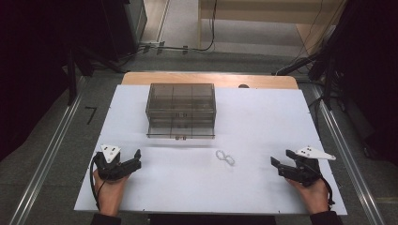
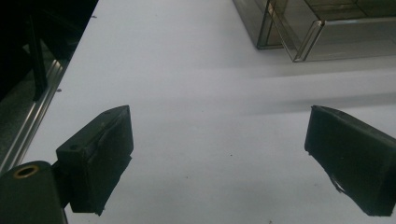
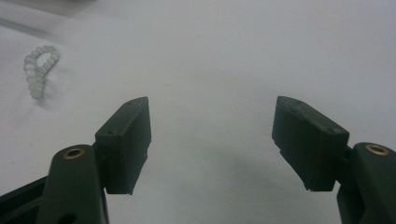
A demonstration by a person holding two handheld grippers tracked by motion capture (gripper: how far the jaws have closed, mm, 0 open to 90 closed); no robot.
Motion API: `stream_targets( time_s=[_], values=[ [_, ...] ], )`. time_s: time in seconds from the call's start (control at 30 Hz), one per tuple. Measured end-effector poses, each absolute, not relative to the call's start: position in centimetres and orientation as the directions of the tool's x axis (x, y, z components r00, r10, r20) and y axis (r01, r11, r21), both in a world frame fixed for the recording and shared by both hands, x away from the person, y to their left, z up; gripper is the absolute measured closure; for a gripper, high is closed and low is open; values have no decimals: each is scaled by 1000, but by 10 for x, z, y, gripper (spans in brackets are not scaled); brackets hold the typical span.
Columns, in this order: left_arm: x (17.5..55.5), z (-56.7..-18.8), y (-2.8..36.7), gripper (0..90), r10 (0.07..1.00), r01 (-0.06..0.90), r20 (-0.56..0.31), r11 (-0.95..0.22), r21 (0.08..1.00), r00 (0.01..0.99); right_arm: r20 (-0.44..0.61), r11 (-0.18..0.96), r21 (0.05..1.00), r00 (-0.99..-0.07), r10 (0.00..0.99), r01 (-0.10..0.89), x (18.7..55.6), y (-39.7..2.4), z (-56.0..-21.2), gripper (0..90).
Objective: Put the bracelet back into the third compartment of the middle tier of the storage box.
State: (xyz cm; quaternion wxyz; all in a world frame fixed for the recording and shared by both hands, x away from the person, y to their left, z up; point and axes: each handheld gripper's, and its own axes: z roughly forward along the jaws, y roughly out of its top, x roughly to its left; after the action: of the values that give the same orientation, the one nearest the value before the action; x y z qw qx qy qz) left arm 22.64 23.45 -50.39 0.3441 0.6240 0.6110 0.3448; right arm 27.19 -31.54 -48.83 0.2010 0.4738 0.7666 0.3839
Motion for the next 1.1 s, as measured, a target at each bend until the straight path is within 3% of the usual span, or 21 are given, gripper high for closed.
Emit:
stream_targets(
  time_s=[1.1],
  values=[
    [227,-504,234,81,1000,525,12,-16,851,12,50,297,773,-521,852,561,275,-291,-490,265]
  ],
)
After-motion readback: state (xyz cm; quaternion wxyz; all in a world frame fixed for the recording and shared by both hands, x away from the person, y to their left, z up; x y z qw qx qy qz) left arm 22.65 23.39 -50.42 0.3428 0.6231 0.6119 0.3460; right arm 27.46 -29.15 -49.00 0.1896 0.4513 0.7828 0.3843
